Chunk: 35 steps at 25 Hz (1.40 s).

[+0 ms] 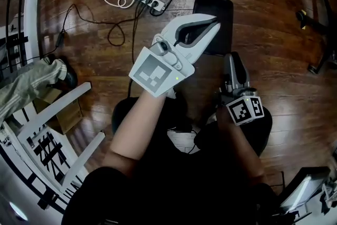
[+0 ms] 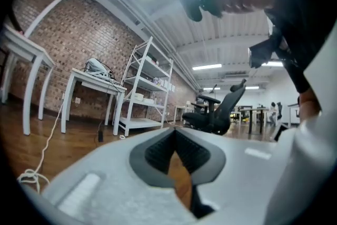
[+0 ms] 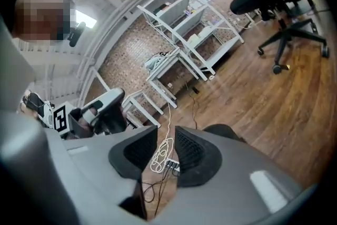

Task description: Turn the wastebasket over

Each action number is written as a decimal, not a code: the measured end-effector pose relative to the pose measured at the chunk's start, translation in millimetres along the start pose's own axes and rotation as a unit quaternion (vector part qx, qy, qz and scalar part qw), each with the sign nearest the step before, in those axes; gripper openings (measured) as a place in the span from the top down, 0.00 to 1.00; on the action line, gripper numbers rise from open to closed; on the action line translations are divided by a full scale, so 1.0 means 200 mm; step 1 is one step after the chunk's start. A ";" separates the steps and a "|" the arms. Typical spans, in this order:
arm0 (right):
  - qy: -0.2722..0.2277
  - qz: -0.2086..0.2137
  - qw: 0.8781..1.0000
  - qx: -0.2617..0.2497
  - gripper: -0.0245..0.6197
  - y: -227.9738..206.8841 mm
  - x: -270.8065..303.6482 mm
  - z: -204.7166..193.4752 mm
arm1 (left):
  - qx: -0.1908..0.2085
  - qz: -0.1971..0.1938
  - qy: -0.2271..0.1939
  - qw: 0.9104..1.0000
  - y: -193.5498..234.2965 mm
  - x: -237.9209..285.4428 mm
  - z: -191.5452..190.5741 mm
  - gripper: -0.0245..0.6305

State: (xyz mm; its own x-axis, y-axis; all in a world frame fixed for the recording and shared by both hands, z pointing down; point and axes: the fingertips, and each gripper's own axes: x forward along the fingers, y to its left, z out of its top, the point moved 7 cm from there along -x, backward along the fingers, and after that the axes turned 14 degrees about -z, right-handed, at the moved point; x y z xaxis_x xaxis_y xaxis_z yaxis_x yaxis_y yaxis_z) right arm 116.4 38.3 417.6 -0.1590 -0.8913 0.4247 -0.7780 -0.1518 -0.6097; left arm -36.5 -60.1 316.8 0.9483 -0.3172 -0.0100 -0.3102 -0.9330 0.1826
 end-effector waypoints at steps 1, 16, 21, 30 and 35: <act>0.009 -0.006 1.000 0.015 0.79 -0.04 0.01 -0.06 | 0.013 -0.002 0.006 1.000 0.00 0.02 0.00 0.96; 0.091 -0.099 0.936 0.326 0.66 -0.49 0.18 -0.78 | 0.033 -0.040 0.049 0.997 -0.04 0.20 -0.19 0.94; 0.067 -0.087 0.925 0.364 0.62 -0.58 0.28 -0.90 | 0.035 -0.031 0.051 0.998 -0.04 0.17 -0.17 0.95; 0.047 -0.063 0.934 0.349 0.63 -0.60 0.37 -0.85 | 0.048 -0.059 0.062 0.995 -0.11 0.15 -0.27 0.96; 0.043 -0.050 0.938 0.339 0.65 -0.61 0.38 -0.83 | 0.054 -0.052 0.066 0.995 -0.13 0.11 -0.32 0.96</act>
State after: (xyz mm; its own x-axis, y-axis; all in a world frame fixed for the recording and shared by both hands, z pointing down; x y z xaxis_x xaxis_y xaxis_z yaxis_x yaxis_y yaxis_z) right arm 97.5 60.6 634.8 -0.1768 -0.8249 0.5369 -0.2298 -0.4958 -0.8375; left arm -2.7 -31.7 373.9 0.9742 -0.1990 0.1065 -0.2080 -0.9747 0.0813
